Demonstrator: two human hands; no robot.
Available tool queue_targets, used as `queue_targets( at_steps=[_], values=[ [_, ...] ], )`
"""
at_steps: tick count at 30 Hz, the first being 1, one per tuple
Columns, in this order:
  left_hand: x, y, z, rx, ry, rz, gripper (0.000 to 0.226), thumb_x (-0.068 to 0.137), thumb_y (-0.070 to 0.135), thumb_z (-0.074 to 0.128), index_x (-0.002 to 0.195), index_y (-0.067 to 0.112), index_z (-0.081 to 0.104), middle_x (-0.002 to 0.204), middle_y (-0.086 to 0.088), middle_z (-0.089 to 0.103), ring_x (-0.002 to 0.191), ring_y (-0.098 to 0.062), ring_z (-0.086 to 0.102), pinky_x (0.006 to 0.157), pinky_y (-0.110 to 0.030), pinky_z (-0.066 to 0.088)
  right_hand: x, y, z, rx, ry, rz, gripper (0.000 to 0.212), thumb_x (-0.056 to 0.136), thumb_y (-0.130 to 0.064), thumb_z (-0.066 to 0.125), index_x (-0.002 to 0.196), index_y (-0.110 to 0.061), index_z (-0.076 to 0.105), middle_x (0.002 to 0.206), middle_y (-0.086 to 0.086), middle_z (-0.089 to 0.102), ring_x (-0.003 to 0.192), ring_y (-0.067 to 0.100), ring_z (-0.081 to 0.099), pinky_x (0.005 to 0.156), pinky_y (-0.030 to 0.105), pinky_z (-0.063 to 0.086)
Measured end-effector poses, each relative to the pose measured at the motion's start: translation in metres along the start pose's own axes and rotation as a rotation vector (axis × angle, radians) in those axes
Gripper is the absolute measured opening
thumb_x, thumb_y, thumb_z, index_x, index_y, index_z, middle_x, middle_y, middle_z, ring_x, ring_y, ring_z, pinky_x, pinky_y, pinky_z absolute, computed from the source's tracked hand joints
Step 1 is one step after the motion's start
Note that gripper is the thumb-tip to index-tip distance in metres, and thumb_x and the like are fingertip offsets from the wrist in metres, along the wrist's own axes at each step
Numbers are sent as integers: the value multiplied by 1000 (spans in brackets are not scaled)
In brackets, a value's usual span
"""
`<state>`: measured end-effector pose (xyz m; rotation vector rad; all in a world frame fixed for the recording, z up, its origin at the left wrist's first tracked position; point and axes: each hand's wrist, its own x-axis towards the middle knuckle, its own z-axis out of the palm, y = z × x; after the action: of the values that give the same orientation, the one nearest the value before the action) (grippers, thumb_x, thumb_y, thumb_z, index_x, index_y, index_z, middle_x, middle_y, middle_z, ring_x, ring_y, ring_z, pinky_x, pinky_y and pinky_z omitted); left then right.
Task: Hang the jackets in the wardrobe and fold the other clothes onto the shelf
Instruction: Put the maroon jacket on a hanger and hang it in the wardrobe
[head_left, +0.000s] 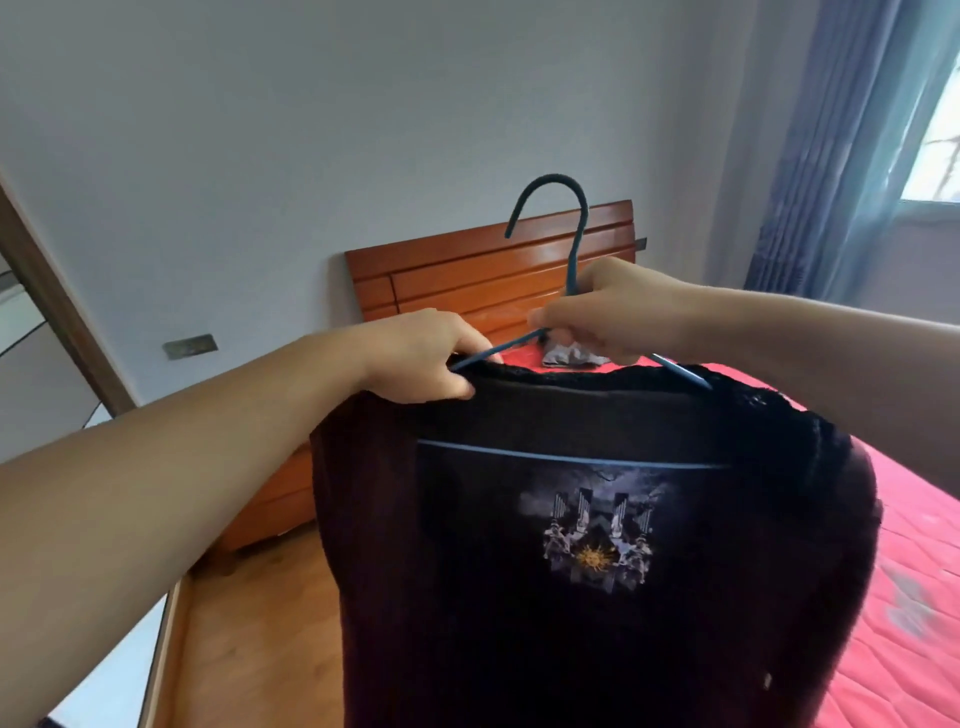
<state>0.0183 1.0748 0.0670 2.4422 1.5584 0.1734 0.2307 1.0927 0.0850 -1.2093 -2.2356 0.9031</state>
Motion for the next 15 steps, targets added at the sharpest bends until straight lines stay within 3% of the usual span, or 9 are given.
queue_targets(
  at_steps=[3,5,7,8,10,12,15],
  values=[
    [15,34,2,-189,105,58,9,94,36,61,94,29,67,76,20,68,73,10,60,68,-7,41,-1,0,-2,104,-72,-4,31,88,-21,47,58,-13,50,49,-2,34,45,15,24,43,23,22],
    [19,43,4,-228,124,38,30,94,49,56,84,24,69,59,14,58,55,1,53,59,-15,41,-3,3,-6,131,-111,-10,33,87,-16,44,56,-11,54,47,-1,39,44,16,28,46,26,27],
    [19,40,8,-312,147,7,37,91,50,58,71,22,71,52,14,49,54,-5,48,62,-26,45,-5,10,-16,67,-121,-43,31,90,-14,46,70,-4,67,54,3,58,48,21,49,56,33,49],
    [19,36,10,-363,164,-7,35,91,43,61,66,20,70,51,13,47,52,-6,46,62,-31,46,-9,16,-24,-18,-90,-71,27,92,-18,49,81,-6,71,65,2,67,59,21,61,68,35,56],
    [18,31,13,-442,211,-58,34,91,29,63,61,15,69,48,10,43,47,-5,41,57,-31,41,-20,35,-39,-301,-39,-112,25,91,-37,59,90,-17,73,82,-6,72,79,13,67,80,32,56],
    [16,28,13,-484,228,-98,34,92,23,63,61,8,65,48,3,36,43,-7,34,51,-26,34,-38,57,-46,-625,-115,-28,38,83,-58,62,87,-21,72,85,-8,70,82,10,65,77,29,53],
    [14,25,8,-464,269,-142,34,92,22,62,62,5,58,43,7,35,36,-3,32,49,-26,27,-51,89,-40,-892,-147,88,36,81,-60,61,68,-27,59,77,-5,67,76,19,63,68,29,53]
  ],
)
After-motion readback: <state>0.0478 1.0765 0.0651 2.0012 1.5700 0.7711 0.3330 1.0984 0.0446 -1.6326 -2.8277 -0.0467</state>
